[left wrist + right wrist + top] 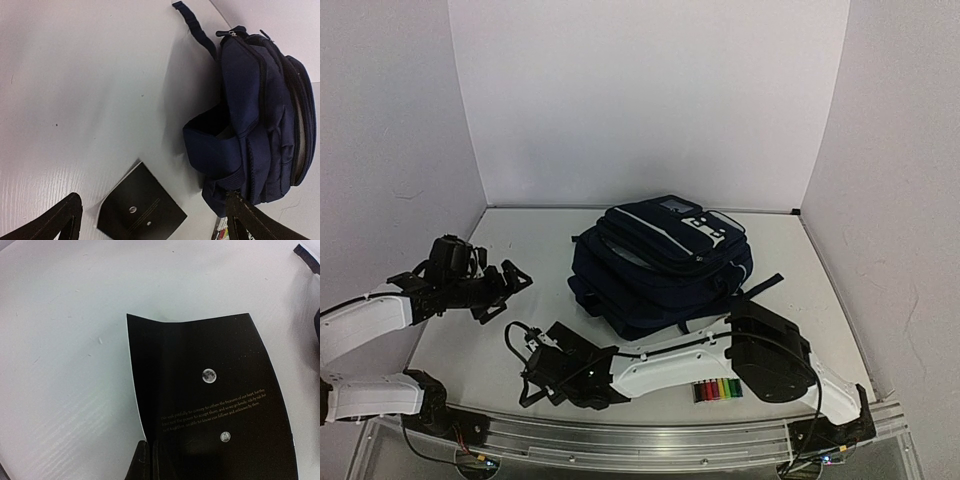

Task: Pack the student bag
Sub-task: Pick up the book from the center of the board.

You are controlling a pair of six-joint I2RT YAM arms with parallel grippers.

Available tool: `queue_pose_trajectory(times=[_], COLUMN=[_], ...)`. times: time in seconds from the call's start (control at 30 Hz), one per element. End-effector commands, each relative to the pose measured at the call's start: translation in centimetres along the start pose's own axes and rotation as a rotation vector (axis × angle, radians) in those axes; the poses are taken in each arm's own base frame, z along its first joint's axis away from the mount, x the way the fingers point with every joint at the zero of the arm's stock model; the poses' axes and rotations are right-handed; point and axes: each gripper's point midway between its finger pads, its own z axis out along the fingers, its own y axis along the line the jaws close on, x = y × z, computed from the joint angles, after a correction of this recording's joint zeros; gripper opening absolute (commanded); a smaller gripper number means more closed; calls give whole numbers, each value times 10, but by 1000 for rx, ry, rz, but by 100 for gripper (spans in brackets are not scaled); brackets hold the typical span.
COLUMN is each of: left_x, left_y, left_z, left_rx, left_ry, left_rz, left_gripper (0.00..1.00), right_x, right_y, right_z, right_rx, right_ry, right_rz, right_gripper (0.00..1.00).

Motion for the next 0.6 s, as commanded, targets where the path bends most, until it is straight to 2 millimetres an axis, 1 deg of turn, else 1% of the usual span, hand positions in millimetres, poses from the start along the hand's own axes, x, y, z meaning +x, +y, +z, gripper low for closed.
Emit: queue_pose_trajectory(times=[0.0,0.07,0.13,0.27,0.3,0.43,0.57], left_x=[10,17,24,33,34,44,49], left_y=[6,6,2,-9,-11,-9,-9], left_z=[4,6,8,14,16,29,41], left_rx=[42,86,145,230,241,239,243], left_ry=[13,28,50,103,116,186,236], left_rz=[-76,-110,-130,-122,-121,-139,-159], left_gripper=[100,100,100,100,100,100,99], right_x=[-30,-41,-47,-49,-50,-55,-61], right_y=[-27,-29,-33,-37,-37,-36,-36], right_z=[-23,-29,-33,-32,-32,-36,-41], right_rx=[-53,-126,-159,-179,-182,-199,-211], right_ry=[-65,-101,-126,-135,-141,-162,-191], right_rz=[169,231,263,280,280,278,276], right_gripper=[0,0,0,0,0,0,0])
